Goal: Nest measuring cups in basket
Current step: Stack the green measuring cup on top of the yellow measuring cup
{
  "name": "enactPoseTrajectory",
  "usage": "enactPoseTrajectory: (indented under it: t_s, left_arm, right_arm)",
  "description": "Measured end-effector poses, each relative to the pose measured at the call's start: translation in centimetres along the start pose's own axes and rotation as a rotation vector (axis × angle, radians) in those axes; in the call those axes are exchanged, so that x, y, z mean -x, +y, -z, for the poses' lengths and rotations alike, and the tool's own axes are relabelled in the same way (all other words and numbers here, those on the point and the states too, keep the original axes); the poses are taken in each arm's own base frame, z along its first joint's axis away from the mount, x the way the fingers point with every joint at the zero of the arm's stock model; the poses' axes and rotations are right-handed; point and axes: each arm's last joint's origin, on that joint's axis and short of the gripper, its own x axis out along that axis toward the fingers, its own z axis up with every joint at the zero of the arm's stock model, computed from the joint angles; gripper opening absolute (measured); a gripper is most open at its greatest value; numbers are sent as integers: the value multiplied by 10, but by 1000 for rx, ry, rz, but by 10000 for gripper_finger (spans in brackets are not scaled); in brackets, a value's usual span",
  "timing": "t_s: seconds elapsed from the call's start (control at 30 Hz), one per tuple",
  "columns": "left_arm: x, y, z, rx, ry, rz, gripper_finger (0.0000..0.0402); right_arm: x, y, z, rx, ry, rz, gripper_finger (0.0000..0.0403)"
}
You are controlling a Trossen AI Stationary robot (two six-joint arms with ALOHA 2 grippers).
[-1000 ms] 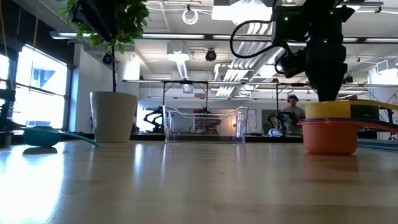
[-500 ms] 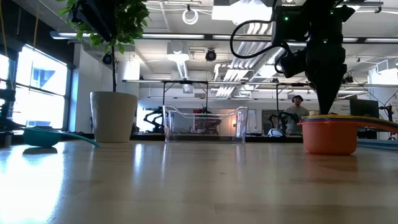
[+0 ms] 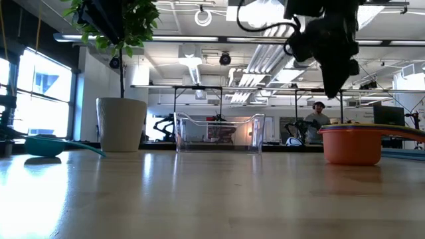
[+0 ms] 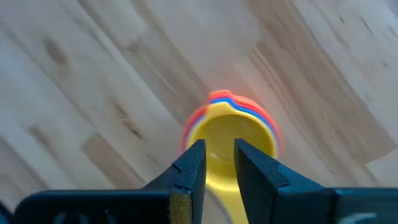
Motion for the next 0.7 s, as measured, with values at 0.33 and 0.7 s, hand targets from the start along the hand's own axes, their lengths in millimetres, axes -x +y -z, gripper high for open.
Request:
enactPoseTrajectory:
  t_s: [0.33, 0.7]
  left_arm:
    - [0, 0, 0, -104, 1, 1, 126]
    - [0, 0, 0, -318, -1, 2, 126]
  right_arm:
    - [12, 42, 21, -182, -20, -51, 76]
    - [11, 82, 75, -604, 29, -64, 76]
